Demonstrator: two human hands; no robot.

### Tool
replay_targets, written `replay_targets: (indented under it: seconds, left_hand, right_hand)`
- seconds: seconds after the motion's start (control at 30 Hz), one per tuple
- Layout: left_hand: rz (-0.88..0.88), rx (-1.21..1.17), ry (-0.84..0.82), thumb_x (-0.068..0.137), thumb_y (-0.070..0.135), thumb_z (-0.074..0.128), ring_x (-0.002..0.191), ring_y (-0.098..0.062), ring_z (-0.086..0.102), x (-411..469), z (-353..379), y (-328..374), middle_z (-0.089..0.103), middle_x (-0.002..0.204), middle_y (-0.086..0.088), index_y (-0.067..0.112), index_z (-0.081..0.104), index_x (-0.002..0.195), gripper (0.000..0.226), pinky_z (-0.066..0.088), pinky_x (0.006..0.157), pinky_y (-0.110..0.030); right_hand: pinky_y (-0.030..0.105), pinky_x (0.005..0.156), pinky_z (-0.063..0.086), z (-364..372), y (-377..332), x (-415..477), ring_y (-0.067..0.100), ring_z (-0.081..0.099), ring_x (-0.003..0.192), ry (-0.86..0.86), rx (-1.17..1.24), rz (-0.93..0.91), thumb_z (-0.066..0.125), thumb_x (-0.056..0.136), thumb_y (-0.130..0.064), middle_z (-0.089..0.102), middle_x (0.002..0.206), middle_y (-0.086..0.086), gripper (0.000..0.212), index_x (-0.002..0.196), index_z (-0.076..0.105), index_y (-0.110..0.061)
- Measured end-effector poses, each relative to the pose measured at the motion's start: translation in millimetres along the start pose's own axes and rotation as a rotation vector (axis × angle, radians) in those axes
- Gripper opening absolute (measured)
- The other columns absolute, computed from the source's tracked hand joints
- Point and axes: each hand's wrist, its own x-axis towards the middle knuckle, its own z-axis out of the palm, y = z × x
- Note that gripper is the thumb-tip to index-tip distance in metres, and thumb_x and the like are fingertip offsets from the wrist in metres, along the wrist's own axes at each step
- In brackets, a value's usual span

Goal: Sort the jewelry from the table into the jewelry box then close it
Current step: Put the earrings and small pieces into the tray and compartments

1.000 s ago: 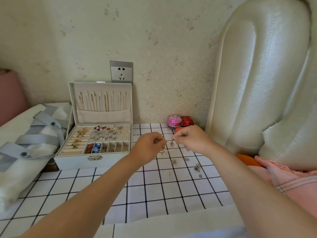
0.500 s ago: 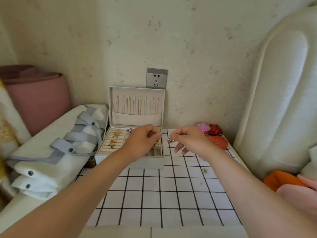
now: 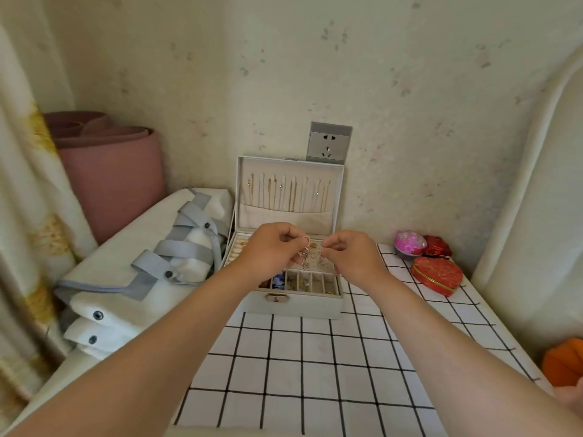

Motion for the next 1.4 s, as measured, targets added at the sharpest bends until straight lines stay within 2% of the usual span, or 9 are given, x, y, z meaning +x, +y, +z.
replay_targets:
  seconds: [0.07, 0.17, 0.33, 0.57, 0.7, 0.8, 1.03, 1.2, 1.4]
  left_hand:
    - [-0.011, -0.048, -0.011, 0.091, 0.013, 0.068, 0.075, -0.019, 0.073, 0, 0, 0, 0.074, 0.086, -0.007, 0.016, 0.070, 0.092, 0.004, 0.061, 0.075, -0.030]
    - [-0.036, -0.113, -0.027, 0.090, 0.012, 0.070, 0.077, -0.018, 0.074, -1, 2, -1, 0.075, 0.086, -0.008, 0.015, 0.070, 0.091, 0.004, 0.060, 0.075, -0.029]
    - [-0.040, -0.175, -0.031, 0.089, 0.011, 0.070, 0.078, -0.020, 0.073, -3, 10, -1, 0.075, 0.087, -0.012, 0.010, 0.074, 0.097, 0.009, 0.061, 0.075, -0.029]
    - [0.009, -0.096, 0.041, 0.086, 0.009, 0.074, 0.070, -0.020, 0.073, -3, 19, 1, 0.074, 0.079, -0.011, 0.013, 0.072, 0.089, 0.005, 0.062, 0.071, -0.034]
    - [0.014, -0.061, 0.068, 0.085, 0.011, 0.075, 0.072, -0.024, 0.074, -5, 20, -2, 0.074, 0.077, -0.009, 0.012, 0.072, 0.089, 0.005, 0.062, 0.072, -0.039]
    - [0.001, 0.032, 0.050, 0.085, 0.015, 0.076, 0.069, -0.017, 0.073, -5, 18, -6, 0.075, 0.080, -0.003, 0.015, 0.074, 0.091, 0.006, 0.062, 0.071, -0.032]
    - [0.158, 0.570, -0.117, 0.090, 0.022, 0.067, 0.083, 0.003, 0.057, -6, 4, -21, 0.066, 0.094, 0.018, 0.028, 0.073, 0.102, 0.014, 0.047, 0.079, -0.018]
    - [0.289, 0.697, -0.196, 0.090, 0.027, 0.066, 0.094, -0.009, 0.056, -11, 7, -25, 0.064, 0.104, 0.009, 0.027, 0.071, 0.113, 0.024, 0.052, 0.082, -0.030]
    - [0.361, 0.836, -0.240, 0.092, 0.033, 0.059, 0.112, -0.016, 0.043, -14, 8, -33, 0.060, 0.112, 0.005, 0.032, 0.067, 0.121, 0.030, 0.041, 0.095, -0.035]
  right_hand:
    - [0.040, 0.072, 0.061, 5, 4, 2, 0.009, 0.067, 0.067, -0.012, -0.058, -0.001, 0.078, 0.083, -0.022, 0.074, 0.080, -0.007, 0.015, 0.077, 0.071, -0.034]
    - [0.035, 0.079, 0.057, 5, -1, 2, 0.007, 0.067, 0.078, -0.019, -0.122, -0.033, 0.073, 0.087, -0.021, 0.071, 0.080, -0.014, 0.016, 0.079, 0.072, -0.035]
    - [0.020, 0.047, 0.041, -11, -30, -10, 0.011, 0.060, 0.055, -0.209, 0.220, 0.069, 0.064, 0.092, -0.016, 0.073, 0.075, -0.008, 0.014, 0.092, 0.077, -0.023]
    - [0.027, 0.050, 0.043, -23, -32, -20, 0.019, 0.062, 0.063, -0.315, 0.341, 0.118, 0.071, 0.087, -0.015, 0.077, 0.090, 0.008, 0.012, 0.095, 0.079, -0.015]
    - [0.027, 0.053, 0.047, -25, -27, -22, 0.018, 0.064, 0.064, -0.315, 0.287, 0.119, 0.073, 0.087, -0.016, 0.078, 0.090, 0.006, 0.012, 0.098, 0.078, -0.013]
    - [0.024, 0.050, 0.043, -26, -24, -22, 0.013, 0.062, 0.060, -0.313, 0.202, 0.131, 0.074, 0.089, -0.018, 0.078, 0.085, 0.003, 0.011, 0.098, 0.078, -0.013]
    - [0.016, 0.055, 0.046, -18, -15, -20, 0.002, 0.057, 0.050, -0.292, -0.107, 0.145, 0.075, 0.084, -0.019, 0.073, 0.072, -0.007, 0.005, 0.084, 0.080, -0.016]
    - [0.026, 0.076, 0.054, -8, -9, -15, 0.010, 0.066, 0.089, -0.284, -0.238, 0.145, 0.077, 0.079, -0.023, 0.075, 0.084, -0.003, 0.007, 0.082, 0.081, -0.018]
    - [0.035, 0.082, 0.058, -3, -12, -16, 0.008, 0.066, 0.084, -0.278, -0.394, 0.079, 0.080, 0.072, -0.030, 0.070, 0.080, -0.013, 0.007, 0.068, 0.074, -0.031]
